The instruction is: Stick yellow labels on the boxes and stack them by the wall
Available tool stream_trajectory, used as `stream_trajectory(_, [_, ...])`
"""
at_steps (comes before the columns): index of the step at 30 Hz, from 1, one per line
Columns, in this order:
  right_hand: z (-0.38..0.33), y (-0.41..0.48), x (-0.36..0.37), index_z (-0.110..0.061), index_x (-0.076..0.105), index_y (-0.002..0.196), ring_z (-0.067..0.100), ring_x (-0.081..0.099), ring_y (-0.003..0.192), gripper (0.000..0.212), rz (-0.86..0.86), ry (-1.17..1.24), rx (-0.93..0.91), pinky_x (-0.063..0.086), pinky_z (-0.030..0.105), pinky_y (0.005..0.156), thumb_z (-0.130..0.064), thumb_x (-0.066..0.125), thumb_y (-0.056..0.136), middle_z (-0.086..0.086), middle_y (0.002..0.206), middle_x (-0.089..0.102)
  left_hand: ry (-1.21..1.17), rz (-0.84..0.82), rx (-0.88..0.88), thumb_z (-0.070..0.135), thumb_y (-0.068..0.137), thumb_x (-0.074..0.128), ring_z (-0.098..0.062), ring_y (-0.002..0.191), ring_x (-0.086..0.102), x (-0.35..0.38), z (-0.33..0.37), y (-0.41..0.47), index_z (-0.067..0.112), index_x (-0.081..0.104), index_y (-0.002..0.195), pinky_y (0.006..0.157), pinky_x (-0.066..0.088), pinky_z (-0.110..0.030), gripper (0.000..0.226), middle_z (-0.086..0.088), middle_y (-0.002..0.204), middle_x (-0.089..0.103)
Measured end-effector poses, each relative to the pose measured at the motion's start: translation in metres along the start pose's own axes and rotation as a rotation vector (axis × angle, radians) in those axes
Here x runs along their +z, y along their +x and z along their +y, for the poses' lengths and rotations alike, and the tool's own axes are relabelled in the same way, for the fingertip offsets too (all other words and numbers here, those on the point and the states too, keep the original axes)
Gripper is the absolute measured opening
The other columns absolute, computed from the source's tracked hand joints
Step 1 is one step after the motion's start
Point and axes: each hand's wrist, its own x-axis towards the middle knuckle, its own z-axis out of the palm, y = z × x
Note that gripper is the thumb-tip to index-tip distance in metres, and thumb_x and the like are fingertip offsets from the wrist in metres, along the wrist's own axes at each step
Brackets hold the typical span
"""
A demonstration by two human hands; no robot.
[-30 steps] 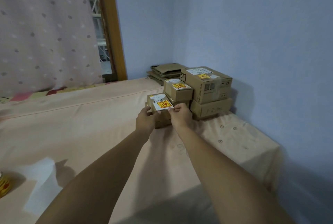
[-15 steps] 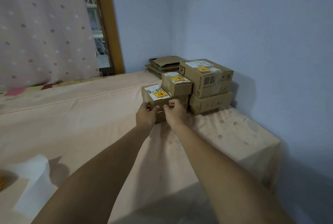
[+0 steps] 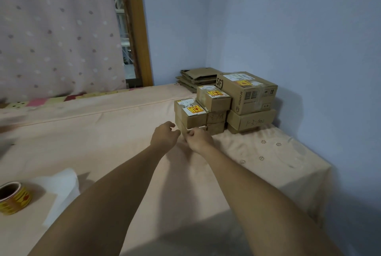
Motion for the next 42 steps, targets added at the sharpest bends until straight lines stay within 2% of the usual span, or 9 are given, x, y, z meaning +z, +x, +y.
stream_trajectory(5, [-0.046, -0.015, 0.007, -0.012, 0.067, 0.120, 0.033, 0.060, 0.120, 0.039, -0.118, -0.188, -0.080, 0.051, 0.036, 0.097, -0.041, 0.050, 0.100, 0.011, 0.126, 0.065, 0.367, -0.027, 0.036, 0.037, 0.095, 0.055, -0.027, 0.119, 0.057, -0.062, -0.028, -0.011, 0.017, 0.059, 0.134, 0.095, 0.052, -0.041, 0.044, -0.006, 0.129, 0.062])
stream_trajectory(7, [-0.074, -0.020, 0.014, -0.014, 0.067, 0.116, 0.033, 0.063, 0.114, 0.041, -0.127, -0.261, -0.117, 0.052, 0.036, 0.090, -0.045, 0.049, 0.098, 0.009, 0.122, 0.066, 0.469, -0.008, 0.042, 0.039, 0.097, 0.052, -0.027, 0.117, 0.056, -0.092, -0.039, -0.016, 0.016, 0.059, 0.132, 0.092, 0.052, -0.040, 0.042, -0.006, 0.129, 0.061])
stream_trajectory(11, [-0.138, -0.041, 0.032, -0.015, 0.060, 0.130, 0.030, 0.061, 0.112, 0.045, -0.160, -0.373, -0.242, 0.046, 0.034, 0.079, -0.046, 0.046, 0.100, 0.007, 0.129, 0.063, 0.657, 0.034, 0.019, 0.045, 0.099, 0.045, -0.029, 0.124, 0.050, -0.160, -0.069, -0.031, 0.015, 0.057, 0.135, 0.094, 0.046, -0.041, 0.048, -0.008, 0.133, 0.058])
stream_trajectory(16, [-0.234, -0.074, 0.074, -0.020, 0.046, 0.151, 0.032, 0.049, 0.135, 0.056, -0.227, -0.439, -0.422, 0.044, 0.041, 0.100, -0.051, 0.040, 0.104, 0.007, 0.153, 0.049, 0.805, 0.110, -0.062, 0.049, 0.100, 0.042, -0.030, 0.127, 0.049, -0.256, -0.122, -0.056, 0.015, 0.054, 0.137, 0.097, 0.044, -0.042, 0.052, -0.009, 0.135, 0.057])
stream_trajectory(21, [-0.331, -0.115, 0.130, -0.021, 0.045, 0.151, 0.032, 0.045, 0.139, 0.060, -0.269, -0.441, -0.627, 0.042, 0.043, 0.105, -0.055, 0.039, 0.102, 0.007, 0.154, 0.048, 0.763, 0.226, -0.242, 0.051, 0.096, 0.045, -0.030, 0.135, 0.045, -0.360, -0.184, -0.088, 0.019, 0.054, 0.137, 0.101, 0.046, -0.043, 0.053, -0.009, 0.143, 0.054])
stream_trajectory(27, [-0.398, -0.153, 0.184, -0.022, 0.043, 0.153, 0.032, 0.047, 0.137, 0.059, -0.375, -0.350, -0.713, 0.043, 0.038, 0.101, -0.052, 0.043, 0.101, 0.007, 0.155, 0.047, 0.621, 0.337, -0.407, 0.046, 0.094, 0.038, -0.035, 0.123, 0.051, -0.434, -0.232, -0.121, 0.018, 0.053, 0.135, 0.099, 0.046, -0.045, 0.051, -0.012, 0.135, 0.057])
stream_trajectory(32, [-0.423, -0.167, 0.227, -0.035, 0.052, 0.145, 0.029, 0.056, 0.126, 0.049, -0.454, -0.214, -0.737, 0.048, 0.038, 0.103, -0.051, 0.045, 0.099, 0.002, 0.144, 0.057, 0.586, 0.375, -0.446, 0.050, 0.099, 0.042, -0.036, 0.128, 0.047, -0.454, -0.267, -0.123, 0.011, 0.050, 0.135, 0.101, 0.042, -0.044, 0.054, -0.016, 0.137, 0.051])
stream_trajectory(36, [-0.438, -0.163, 0.262, -0.032, 0.057, 0.126, 0.029, 0.060, 0.118, 0.040, -0.522, -0.185, -0.738, 0.050, 0.044, 0.102, -0.050, 0.049, 0.091, 0.002, 0.133, 0.063, 0.712, 0.352, -0.403, 0.048, 0.098, 0.048, -0.034, 0.129, 0.046, -0.453, -0.285, -0.112, 0.015, 0.046, 0.136, 0.099, 0.043, -0.044, 0.051, -0.013, 0.138, 0.049])
stream_trajectory(42, [-0.448, -0.153, 0.301, -0.026, 0.049, 0.140, 0.034, 0.056, 0.128, 0.047, -0.559, -0.114, -0.672, 0.046, 0.039, 0.105, -0.045, 0.049, 0.097, 0.011, 0.141, 0.059, 0.784, 0.323, -0.347, 0.035, 0.096, 0.042, -0.031, 0.133, 0.045, -0.439, -0.305, -0.090, 0.015, 0.044, 0.139, 0.102, 0.039, -0.041, 0.047, -0.012, 0.141, 0.048])
